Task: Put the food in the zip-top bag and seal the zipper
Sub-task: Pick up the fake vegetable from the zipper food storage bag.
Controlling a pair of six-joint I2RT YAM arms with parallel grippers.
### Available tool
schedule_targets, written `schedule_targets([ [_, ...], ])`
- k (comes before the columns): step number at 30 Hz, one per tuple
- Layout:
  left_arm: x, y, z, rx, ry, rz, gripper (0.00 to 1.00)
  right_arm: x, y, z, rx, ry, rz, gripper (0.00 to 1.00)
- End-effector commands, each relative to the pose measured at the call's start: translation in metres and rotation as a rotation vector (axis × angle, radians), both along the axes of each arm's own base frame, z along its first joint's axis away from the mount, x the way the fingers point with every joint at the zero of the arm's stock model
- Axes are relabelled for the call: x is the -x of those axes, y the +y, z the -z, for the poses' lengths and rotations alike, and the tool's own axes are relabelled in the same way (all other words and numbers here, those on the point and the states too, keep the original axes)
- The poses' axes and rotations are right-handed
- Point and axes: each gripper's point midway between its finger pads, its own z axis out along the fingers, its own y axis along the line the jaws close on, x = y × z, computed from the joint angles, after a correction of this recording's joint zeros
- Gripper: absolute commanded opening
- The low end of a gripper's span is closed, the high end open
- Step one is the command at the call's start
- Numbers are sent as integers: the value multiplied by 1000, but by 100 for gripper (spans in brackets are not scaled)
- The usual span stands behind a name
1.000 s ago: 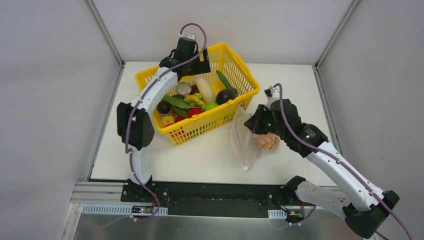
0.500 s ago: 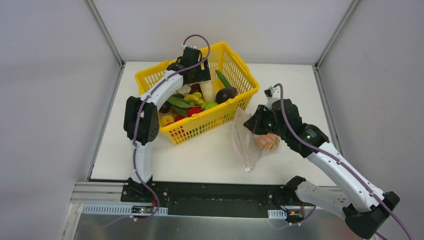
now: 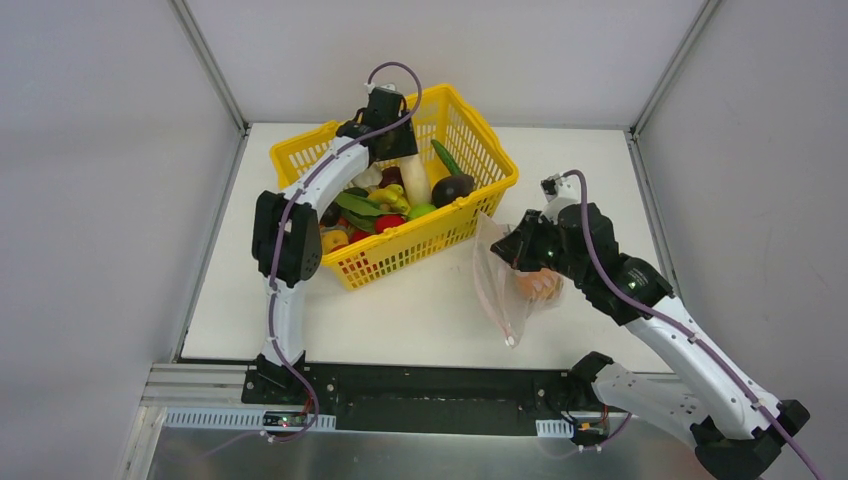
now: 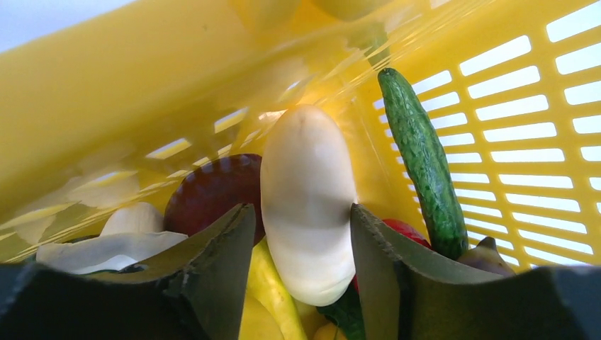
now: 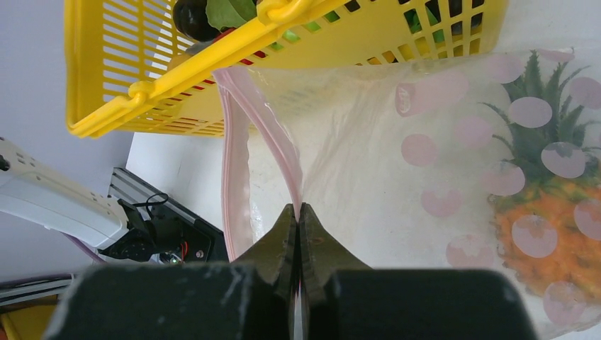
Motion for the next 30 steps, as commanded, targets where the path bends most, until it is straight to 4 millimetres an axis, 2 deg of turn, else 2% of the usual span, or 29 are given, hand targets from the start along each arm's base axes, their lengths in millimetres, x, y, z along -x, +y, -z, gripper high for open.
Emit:
schedule_targets([
  [1,-9,-1,-3,28,-26,-19,62,-2,3,-16,-52,-33,-3,0],
  [5,-19,-7,2,65,-41,-36,64,-2,5,-15,-53,-24,-10,0],
  [7,-22,-9,7,72,-37,-44,60,-1,7,-14,-53,-20,-16,0],
  [10,-19,-8,15,75,-31,-57,44,0,6,-13,-54,-19,-16,0],
  [13,-12,-7,2,106,-78,-62,23,-1,5,-15,-55,-25,-8,0],
  [15,-3,-6,-17,115,-132,-61,16,-2,4,-15,-54,-28,-3,0],
  [20,28,-10,-90,130,-317,2,2,-10,4,-12,-51,-29,36,0],
  [24,60,-3,-144,134,-465,15,1,-19,4,-14,-74,-42,79,0],
  [25,71,3,-163,135,-514,10,1,-22,3,-14,-81,-49,93,0],
  [30,117,18,-212,104,-674,-3,1,-32,2,-19,-134,-71,151,0],
])
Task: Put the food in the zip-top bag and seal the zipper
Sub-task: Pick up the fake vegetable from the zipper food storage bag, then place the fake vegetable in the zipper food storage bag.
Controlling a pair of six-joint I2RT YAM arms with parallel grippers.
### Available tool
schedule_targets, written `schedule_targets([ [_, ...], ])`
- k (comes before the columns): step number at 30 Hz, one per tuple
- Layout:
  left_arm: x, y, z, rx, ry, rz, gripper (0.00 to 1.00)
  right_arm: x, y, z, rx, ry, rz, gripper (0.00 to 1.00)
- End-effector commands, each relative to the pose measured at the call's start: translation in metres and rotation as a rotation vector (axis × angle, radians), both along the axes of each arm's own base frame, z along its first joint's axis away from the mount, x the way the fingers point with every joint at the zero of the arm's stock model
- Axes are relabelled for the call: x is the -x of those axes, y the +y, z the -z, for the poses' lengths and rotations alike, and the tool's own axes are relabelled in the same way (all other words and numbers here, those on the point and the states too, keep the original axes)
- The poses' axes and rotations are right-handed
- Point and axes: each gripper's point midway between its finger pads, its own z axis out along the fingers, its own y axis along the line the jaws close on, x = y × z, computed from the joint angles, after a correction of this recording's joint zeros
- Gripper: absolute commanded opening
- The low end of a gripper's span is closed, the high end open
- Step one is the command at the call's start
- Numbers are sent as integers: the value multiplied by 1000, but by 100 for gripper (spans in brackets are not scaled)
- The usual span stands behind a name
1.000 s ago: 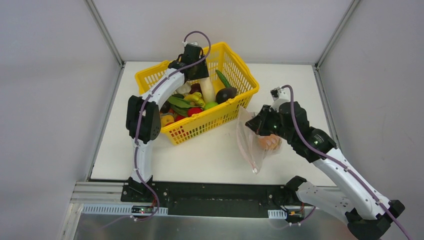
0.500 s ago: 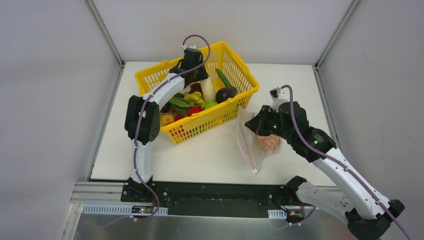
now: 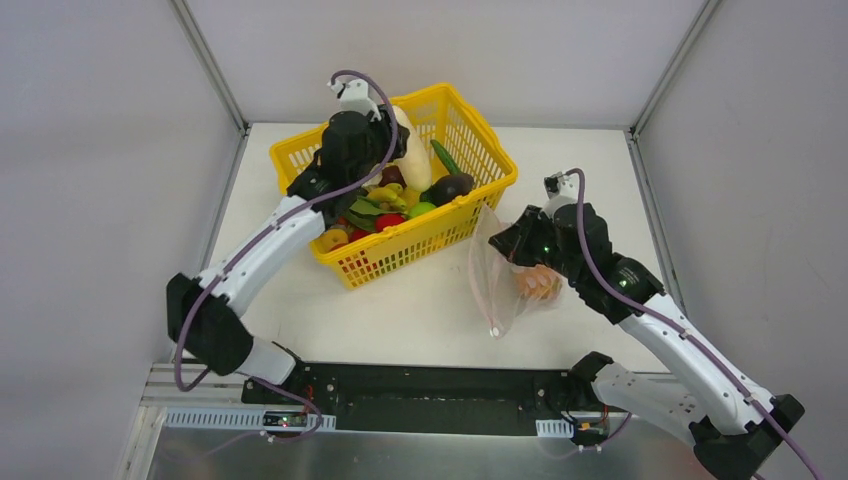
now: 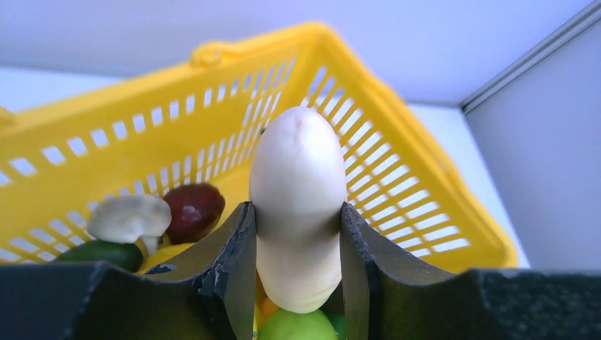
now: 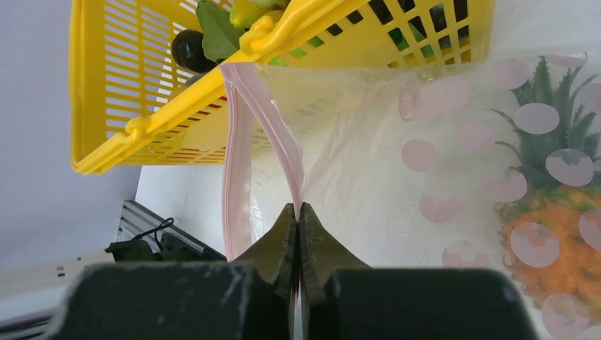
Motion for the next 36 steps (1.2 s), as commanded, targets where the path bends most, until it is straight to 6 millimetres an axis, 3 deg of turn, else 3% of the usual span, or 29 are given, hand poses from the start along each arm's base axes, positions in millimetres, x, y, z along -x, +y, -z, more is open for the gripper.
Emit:
schedule_targets([
  [1,34,21,-76,-6,-246,-64,1,-19,0,-22,-102,-71,91,0],
  [5,68,23,-103,15,-321,-49,1,-26,0,-30,-171,-88,143,0],
  [12,131,7,-145,105,-406,92,2,-37,-1,-43,-209,-124,190,0],
  [23,197,2,-193,240,-514,228,2,-47,-10,-48,-178,-161,250,0],
  [30,216,-17,-201,293,-538,308,2,-48,-11,-46,-177,-159,257,0],
  [36,219,-40,-194,297,-522,361,2,-47,-11,-53,-189,-170,250,0],
])
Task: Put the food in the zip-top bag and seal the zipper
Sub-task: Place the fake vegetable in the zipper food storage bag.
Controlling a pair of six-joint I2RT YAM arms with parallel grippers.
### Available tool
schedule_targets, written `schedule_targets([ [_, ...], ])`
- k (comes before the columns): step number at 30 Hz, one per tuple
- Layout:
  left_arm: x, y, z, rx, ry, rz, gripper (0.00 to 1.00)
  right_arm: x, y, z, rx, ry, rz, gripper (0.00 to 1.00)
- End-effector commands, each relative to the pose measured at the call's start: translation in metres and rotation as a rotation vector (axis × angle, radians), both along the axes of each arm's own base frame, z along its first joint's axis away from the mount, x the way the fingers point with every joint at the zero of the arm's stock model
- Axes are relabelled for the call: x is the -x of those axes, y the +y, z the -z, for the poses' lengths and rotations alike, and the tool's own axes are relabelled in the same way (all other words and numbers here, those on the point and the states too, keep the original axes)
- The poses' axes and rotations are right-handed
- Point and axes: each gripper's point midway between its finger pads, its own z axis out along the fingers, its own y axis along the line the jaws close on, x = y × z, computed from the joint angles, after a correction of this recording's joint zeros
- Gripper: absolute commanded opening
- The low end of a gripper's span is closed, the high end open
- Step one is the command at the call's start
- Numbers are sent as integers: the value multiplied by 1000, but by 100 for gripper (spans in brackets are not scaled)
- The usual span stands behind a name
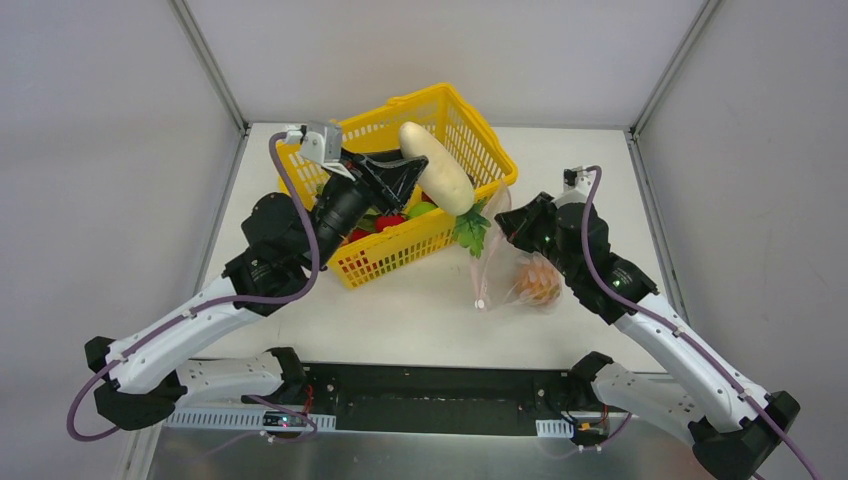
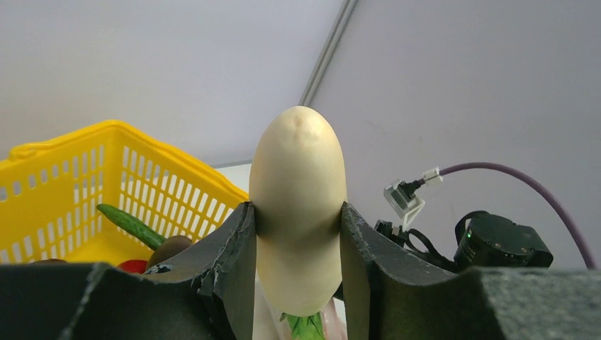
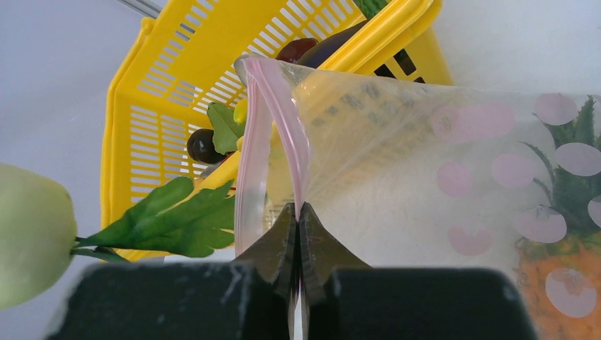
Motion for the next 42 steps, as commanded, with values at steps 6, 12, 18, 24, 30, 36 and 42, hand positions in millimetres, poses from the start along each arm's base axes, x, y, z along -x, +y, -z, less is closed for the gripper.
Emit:
schedule_targets([
  [6,17,-31,-14,60,-101,142,3,-5,0,-34,-44,-79,7,0],
  [12,26,-33,-22,99,-157,185,4,-3,-2,-34,-43,-77,7,0],
  [18,27,-59,-2,30,-158,263,1,3,-1,-47,-70,-95,-18,0],
  [24,16,-74,24,-60,-139,251,0,13,-4,-58,-62,-97,-50,0],
  [30,8,-85,39,-83,-118,242,0,24,-9,-70,-40,-107,-75,0],
  [36,-3,-82,51,-125,-97,186,0,33,-3,-72,-5,-76,-147,0],
  [42,-2,-98,61,-168,-93,187,0,31,0,-80,-36,-76,-142,0],
])
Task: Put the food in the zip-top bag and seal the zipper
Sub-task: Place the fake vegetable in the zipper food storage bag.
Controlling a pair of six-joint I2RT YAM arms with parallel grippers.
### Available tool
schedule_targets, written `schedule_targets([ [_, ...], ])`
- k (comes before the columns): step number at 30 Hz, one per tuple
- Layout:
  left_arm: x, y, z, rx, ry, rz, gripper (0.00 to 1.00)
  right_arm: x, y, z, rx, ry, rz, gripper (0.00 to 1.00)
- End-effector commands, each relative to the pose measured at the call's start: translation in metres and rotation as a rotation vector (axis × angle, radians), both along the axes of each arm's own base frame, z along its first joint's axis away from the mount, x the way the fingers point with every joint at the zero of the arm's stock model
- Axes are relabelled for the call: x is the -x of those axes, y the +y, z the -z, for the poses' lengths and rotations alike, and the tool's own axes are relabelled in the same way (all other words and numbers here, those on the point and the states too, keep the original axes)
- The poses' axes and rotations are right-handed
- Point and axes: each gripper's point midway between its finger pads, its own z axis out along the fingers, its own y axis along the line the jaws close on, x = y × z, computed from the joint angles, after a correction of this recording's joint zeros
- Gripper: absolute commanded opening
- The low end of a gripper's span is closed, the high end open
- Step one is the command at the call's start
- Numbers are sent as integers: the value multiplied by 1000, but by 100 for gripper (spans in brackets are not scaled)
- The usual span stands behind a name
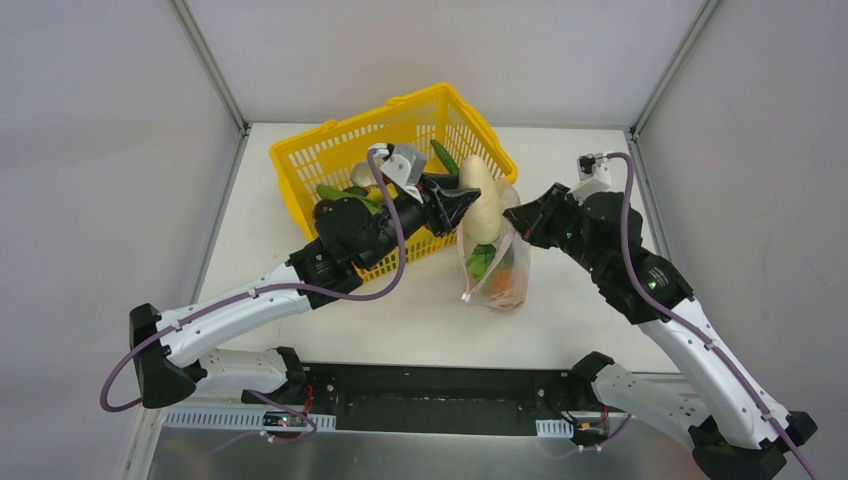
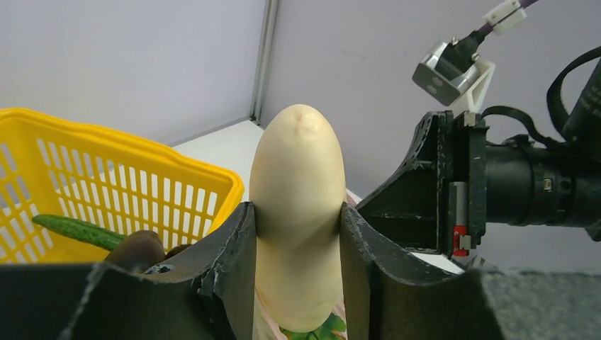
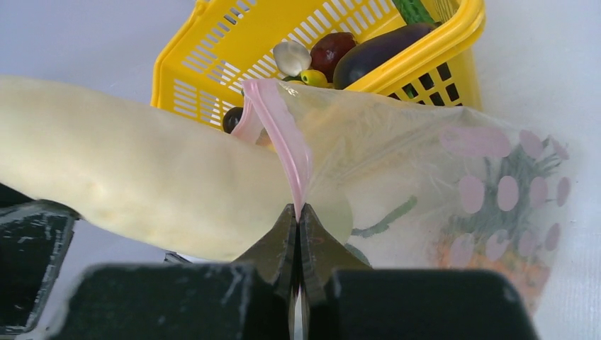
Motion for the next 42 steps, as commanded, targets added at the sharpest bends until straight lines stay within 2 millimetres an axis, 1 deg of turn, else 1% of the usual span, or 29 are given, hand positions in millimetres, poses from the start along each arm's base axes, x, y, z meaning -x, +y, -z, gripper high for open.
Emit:
schedule_targets([
  [1,5,-14,-7,5,-30,8,0,-1,6,-27,-60,-42,-15,0],
  [3,10,-23,-2,-16,-20,38,0,-7,4,-28,-76,-49,18,0],
  [5,12,-28,4,-36,7,43,0,-12,2,-29,-87,-63,45,0],
  [7,8,-27,13,-81,72,19,0,-15,-1,-32,-92,-83,65,0],
  [10,10,-28,29,-156,160,26,0,-19,-5,-34,-87,-107,82,0],
  [12,11,-27,32,-193,205,26,0,-21,-6,-31,-76,-108,91,0],
  [13,12,-27,35,-225,223,30,0,-22,-6,-29,-71,-107,93,0],
  [14,13,-26,42,-273,249,26,0,-23,-6,-28,-66,-107,97,0],
  [16,12,-25,44,-346,288,18,0,-24,-7,-25,-56,-105,100,0],
  [18,11,-34,48,-407,327,44,0,-25,-7,-24,-52,-107,102,0],
  [22,5,-46,72,-460,411,43,0,-25,-8,-24,-47,-113,100,0],
  [23,3,-46,75,-468,426,39,4,-24,-8,-25,-48,-117,99,0],
  [24,1,-46,79,-476,438,33,9,-24,-8,-26,-46,-119,100,0],
  [25,0,-46,82,-483,448,32,18,-24,-9,-26,-44,-122,102,0],
  [26,-1,-45,82,-485,452,28,30,-24,-10,-26,-42,-125,106,0],
  [27,-1,-44,82,-485,450,25,45,-24,-11,-26,-38,-129,109,0],
  [28,-1,-43,79,-479,443,24,56,-25,-12,-26,-34,-131,114,0],
  [30,-1,-41,73,-460,427,25,71,-26,-15,-26,-27,-136,126,0],
  [31,0,-40,70,-450,418,27,75,-26,-16,-26,-26,-138,129,0],
  [33,3,-39,61,-426,394,43,80,-27,-15,-25,-19,-137,130,0],
  [36,7,-36,49,-390,365,63,84,-28,-15,-21,-11,-130,127,0],
  [39,13,-33,40,-356,326,87,86,-29,-15,-18,-6,-128,133,1],
  [42,12,-22,34,-332,292,62,88,-29,-16,-13,6,-125,129,1],
])
